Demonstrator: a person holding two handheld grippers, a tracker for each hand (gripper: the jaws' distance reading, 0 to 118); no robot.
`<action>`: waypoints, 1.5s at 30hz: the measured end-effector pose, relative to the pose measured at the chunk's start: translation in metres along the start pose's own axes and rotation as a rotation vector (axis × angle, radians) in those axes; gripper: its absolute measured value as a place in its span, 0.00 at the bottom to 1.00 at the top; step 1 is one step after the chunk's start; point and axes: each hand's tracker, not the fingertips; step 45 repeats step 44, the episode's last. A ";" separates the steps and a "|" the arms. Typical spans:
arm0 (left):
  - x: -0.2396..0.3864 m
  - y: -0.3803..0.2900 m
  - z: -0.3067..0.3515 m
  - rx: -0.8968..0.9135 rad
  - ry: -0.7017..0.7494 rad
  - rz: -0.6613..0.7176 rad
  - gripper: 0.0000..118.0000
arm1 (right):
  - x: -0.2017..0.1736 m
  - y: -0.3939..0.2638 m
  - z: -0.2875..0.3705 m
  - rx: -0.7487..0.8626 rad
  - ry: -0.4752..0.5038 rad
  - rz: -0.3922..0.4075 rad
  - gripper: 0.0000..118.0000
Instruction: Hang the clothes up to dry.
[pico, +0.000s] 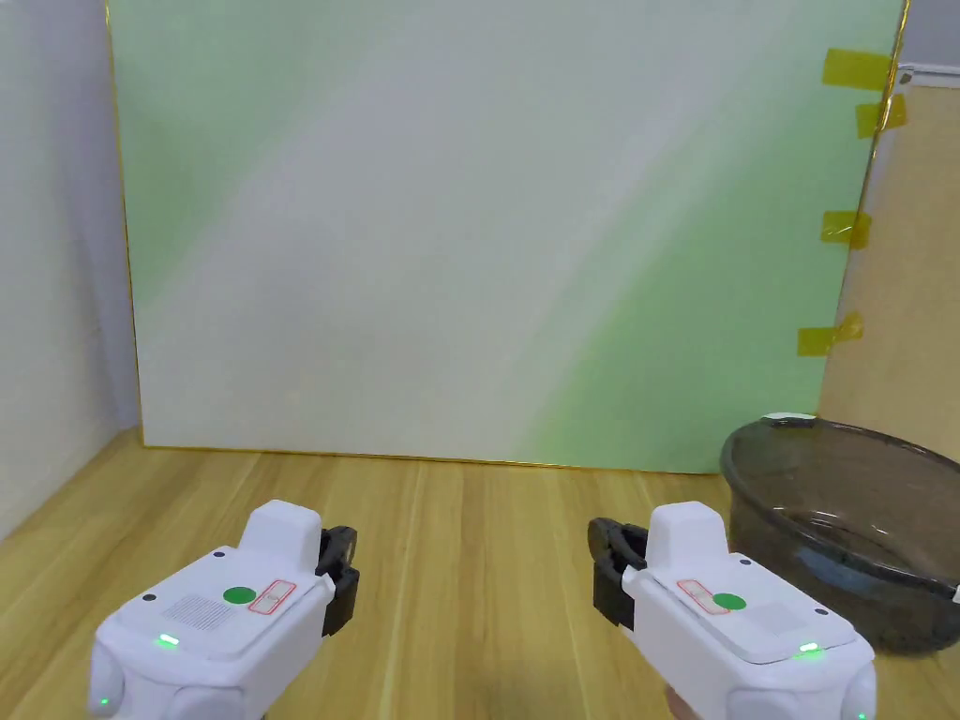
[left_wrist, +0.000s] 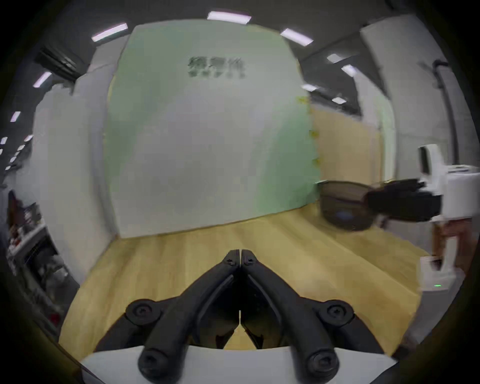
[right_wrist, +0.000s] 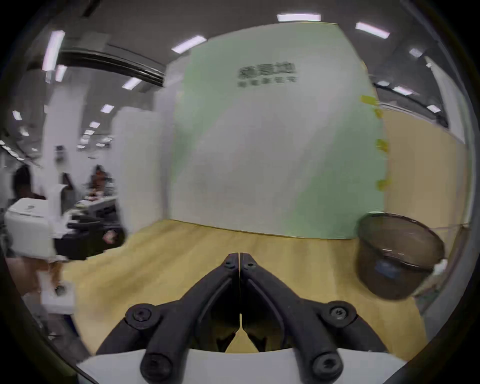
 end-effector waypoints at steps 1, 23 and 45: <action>-0.003 -0.008 -0.013 -0.019 0.026 0.022 0.01 | 0.000 -0.004 -0.009 -0.009 -0.055 0.020 0.00; -0.016 -0.014 -0.030 -0.087 0.062 0.085 0.96 | 0.015 -0.038 -0.057 -0.110 -0.191 -0.093 1.00; -0.015 -0.011 -0.016 -0.154 0.082 0.210 0.96 | 0.018 -0.046 -0.047 -0.135 -0.156 -0.052 1.00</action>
